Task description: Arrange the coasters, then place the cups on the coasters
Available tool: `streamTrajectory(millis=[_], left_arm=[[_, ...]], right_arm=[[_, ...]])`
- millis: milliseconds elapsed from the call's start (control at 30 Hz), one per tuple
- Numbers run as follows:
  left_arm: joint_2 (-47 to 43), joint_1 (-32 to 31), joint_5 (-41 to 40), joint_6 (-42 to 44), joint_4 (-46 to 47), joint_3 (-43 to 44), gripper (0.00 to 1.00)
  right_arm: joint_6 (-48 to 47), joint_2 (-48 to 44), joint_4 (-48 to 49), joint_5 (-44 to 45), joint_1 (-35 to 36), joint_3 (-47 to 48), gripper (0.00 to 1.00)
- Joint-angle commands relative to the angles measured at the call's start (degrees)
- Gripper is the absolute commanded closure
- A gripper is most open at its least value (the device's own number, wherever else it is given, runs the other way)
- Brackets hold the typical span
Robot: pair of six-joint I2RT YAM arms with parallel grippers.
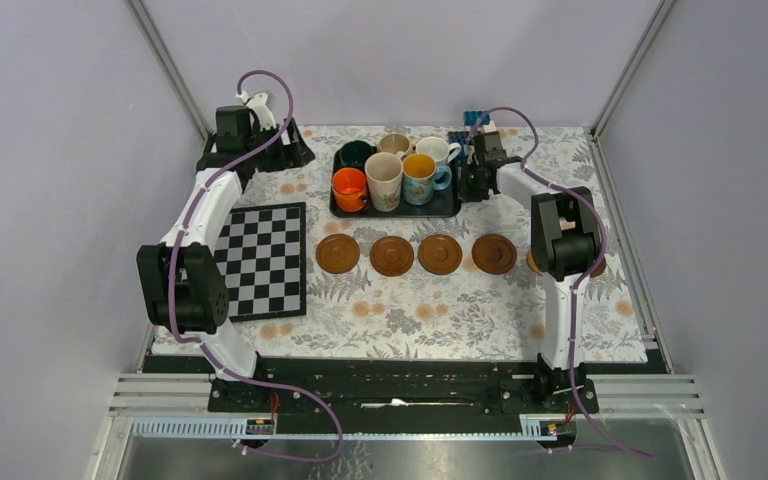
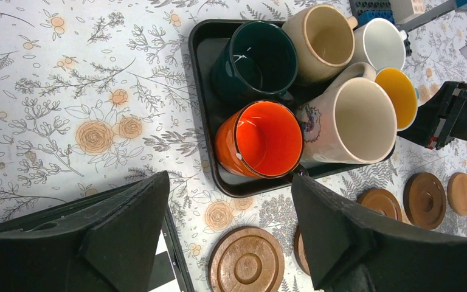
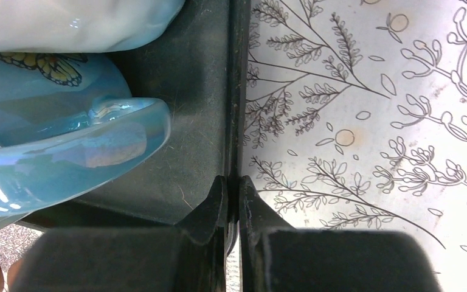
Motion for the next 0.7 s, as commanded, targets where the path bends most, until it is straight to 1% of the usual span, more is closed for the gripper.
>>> streamTrajectory(millis=[0,233,367,567,667], left_arm=[[0.5,0.3,1.78,1.13,1.36,-0.53,0.2],[0.85,0.3,2.19,0.87,1.36,-0.46,0.2],[1.16,0.25,2.12,0.69,1.4,-0.21,0.19],[2.78,-0.77,1.76,2.18,0.3,-0.59,0.19],[5.5,-1.53,2.6,1.82,0.04,-0.69,0.22]], right_arm=[[-3.81,-2.49,-9.03,4.49,-3.12,-2.95,1.0],[-0.39,-2.42,-9.77,7.77,-5.9,-3.62,1.0],[2.29,-2.26,-10.05,11.08,-6.69,-3.56,1.0],[4.75,-1.14,-10.86,11.22,-7.94,-2.84,1.0],[4.66,-1.01,-10.88,10.86,-8.48,-2.99,1.0]])
